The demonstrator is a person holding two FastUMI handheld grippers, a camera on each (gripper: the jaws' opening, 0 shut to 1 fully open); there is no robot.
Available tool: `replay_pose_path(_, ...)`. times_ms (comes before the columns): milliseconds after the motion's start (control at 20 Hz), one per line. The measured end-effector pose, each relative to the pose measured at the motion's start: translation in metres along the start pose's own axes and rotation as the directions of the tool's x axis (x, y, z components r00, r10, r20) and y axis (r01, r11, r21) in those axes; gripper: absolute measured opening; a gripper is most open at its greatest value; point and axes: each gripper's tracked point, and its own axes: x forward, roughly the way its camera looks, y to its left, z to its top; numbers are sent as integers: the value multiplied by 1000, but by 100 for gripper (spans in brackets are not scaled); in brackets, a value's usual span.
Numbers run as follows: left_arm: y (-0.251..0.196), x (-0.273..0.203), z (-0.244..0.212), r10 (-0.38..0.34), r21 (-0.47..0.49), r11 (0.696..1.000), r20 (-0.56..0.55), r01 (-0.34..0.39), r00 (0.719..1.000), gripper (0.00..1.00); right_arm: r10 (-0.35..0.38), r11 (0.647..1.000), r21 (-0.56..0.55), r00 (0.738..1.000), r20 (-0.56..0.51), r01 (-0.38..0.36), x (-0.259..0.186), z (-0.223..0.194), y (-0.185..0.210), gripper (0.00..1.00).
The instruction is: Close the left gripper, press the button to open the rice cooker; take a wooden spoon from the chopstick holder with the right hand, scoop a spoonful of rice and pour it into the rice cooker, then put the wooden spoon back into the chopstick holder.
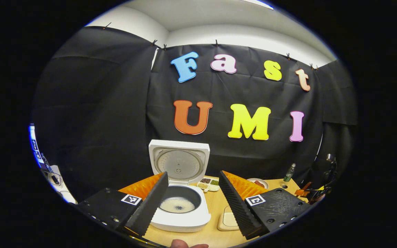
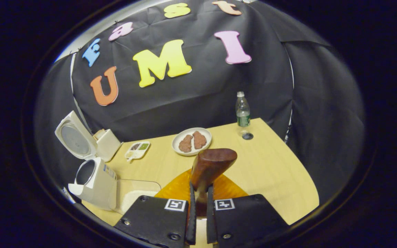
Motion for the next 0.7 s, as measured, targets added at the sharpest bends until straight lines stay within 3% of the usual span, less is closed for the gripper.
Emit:
replay_pose_path(300,32,1,4,-84,51,995,41,82,996,94,38,995,-90,997,72,-32,-41,30,94,17)
replay_pose_path(500,51,-5,4,-106,60,993,57,102,993,94,74,984,-164,996,52,-64,-29,3,151,17)
replay_pose_path(700,74,-11,7,-96,70,993,58,92,994,94,30,961,-275,999,26,-22,5,-41,163,17)
